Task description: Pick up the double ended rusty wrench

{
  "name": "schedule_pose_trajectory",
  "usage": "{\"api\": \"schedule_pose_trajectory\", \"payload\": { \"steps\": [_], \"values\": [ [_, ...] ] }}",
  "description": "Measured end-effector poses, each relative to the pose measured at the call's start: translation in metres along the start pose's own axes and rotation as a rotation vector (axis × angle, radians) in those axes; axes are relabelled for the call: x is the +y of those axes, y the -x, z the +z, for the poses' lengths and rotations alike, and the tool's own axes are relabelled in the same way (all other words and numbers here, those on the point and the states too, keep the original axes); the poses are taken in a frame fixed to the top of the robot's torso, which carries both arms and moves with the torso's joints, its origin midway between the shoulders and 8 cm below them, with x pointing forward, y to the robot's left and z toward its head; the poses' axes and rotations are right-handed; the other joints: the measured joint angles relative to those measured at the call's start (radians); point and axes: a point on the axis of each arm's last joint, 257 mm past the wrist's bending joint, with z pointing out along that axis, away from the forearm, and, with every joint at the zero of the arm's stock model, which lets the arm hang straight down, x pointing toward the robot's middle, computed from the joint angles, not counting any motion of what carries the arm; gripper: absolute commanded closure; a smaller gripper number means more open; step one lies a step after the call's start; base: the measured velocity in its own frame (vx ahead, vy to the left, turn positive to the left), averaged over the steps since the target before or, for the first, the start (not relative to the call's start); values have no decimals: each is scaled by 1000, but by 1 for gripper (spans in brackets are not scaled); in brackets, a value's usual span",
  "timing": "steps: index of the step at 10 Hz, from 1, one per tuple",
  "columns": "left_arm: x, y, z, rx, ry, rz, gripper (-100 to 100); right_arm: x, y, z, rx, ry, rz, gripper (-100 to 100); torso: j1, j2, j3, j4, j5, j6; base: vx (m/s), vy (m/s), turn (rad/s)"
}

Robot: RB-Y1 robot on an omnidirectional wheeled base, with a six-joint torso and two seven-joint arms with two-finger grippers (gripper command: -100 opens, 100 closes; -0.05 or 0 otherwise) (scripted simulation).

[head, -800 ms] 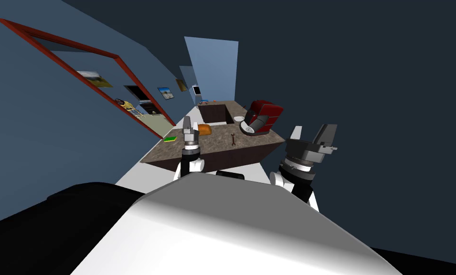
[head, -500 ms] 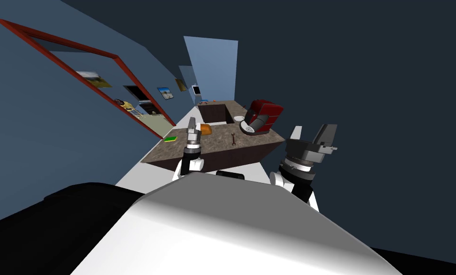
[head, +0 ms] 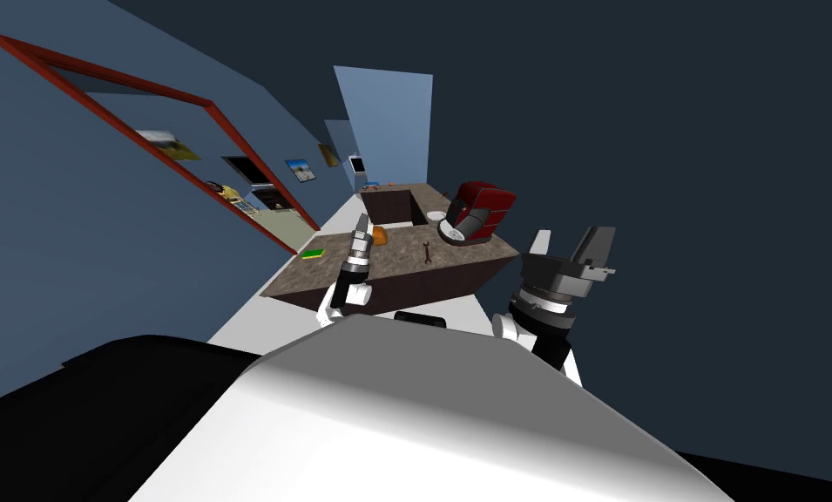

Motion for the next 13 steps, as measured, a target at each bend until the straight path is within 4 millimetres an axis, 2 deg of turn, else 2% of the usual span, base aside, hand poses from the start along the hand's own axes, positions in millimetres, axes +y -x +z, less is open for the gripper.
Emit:
{"api": "schedule_pose_trajectory", "payload": {
  "steps": [9, 13],
  "values": [
    [80, -35, 30, 140, 185, 43, -100, 0, 0, 0, 0, 0, 0, 0, -1, -1, 0, 0, 0, 0, -25, 24, -35],
    [108, -46, 42, 185, 258, 63, -100, 0, 0, 0, 0, 0, 0, 0, -2, -1, -1, 0, 0, 0, -19, 20, -40]
  ]
}}
